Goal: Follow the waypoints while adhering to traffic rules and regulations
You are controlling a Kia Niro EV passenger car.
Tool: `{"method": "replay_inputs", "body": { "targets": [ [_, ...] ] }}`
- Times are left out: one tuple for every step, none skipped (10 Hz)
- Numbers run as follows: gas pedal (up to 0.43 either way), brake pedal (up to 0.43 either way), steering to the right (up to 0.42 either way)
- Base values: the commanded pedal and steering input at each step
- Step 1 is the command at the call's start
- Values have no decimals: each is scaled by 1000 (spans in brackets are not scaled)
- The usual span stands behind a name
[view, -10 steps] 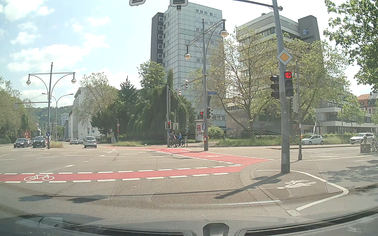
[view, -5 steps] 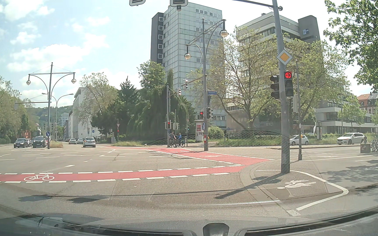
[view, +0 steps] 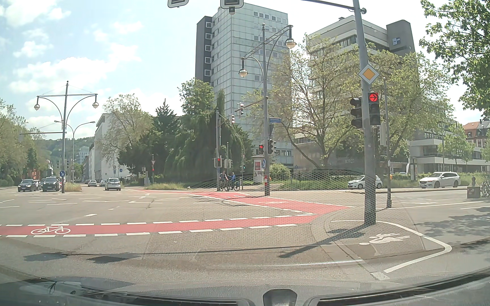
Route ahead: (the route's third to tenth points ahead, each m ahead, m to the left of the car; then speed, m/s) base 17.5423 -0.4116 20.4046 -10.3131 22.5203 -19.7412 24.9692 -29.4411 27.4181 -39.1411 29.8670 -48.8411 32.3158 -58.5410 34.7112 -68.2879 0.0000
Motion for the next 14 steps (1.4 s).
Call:
{"method": "replay_inputs", "body": {
  "targets": [
    [0, 262, -44],
    [0, 262, -44],
    [0, 262, -44],
    [0, 262, -44],
    [0, 262, -44],
    [0, 262, -48],
    [0, 262, -58],
    [0, 268, -69],
    [0, 262, -77],
    [0, 262, -81],
    [0, 262, -81],
    [0, 268, -81],
    [0, 262, -79],
    [0, 262, -75]
  ]
}}
